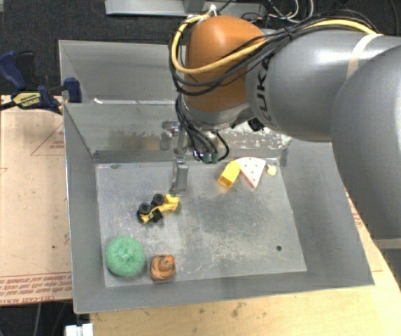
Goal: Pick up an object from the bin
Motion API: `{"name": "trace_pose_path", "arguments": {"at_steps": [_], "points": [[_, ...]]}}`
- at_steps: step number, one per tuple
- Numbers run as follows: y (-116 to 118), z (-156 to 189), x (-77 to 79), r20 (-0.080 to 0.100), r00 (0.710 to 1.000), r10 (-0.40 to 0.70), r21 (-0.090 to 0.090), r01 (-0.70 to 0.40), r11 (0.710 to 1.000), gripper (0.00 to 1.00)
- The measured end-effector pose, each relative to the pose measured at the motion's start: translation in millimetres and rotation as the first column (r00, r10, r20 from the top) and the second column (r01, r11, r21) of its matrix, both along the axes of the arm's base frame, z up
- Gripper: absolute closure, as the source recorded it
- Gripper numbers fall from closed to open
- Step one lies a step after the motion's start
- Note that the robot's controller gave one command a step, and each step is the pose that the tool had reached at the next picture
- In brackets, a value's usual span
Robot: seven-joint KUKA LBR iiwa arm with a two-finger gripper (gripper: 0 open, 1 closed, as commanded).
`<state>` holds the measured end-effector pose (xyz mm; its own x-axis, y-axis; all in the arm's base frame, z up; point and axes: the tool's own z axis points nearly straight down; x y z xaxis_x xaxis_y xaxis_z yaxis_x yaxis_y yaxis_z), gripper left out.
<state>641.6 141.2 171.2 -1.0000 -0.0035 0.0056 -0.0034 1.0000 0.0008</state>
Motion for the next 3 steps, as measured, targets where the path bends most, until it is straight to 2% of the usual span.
{"name": "trace_pose_path", "arguments": {"at_steps": [1,2,3], "points": [[0,5,1.2,0.007,1.000,-0.002,0.001,0.002,1.000,0.00],[-9,-29,-22.7,0.012,0.997,0.075,0.001,-0.075,0.997,0.00],[-6,-69,-34.0,0.008,0.999,0.041,0.001,-0.041,0.999,0.00]]}}
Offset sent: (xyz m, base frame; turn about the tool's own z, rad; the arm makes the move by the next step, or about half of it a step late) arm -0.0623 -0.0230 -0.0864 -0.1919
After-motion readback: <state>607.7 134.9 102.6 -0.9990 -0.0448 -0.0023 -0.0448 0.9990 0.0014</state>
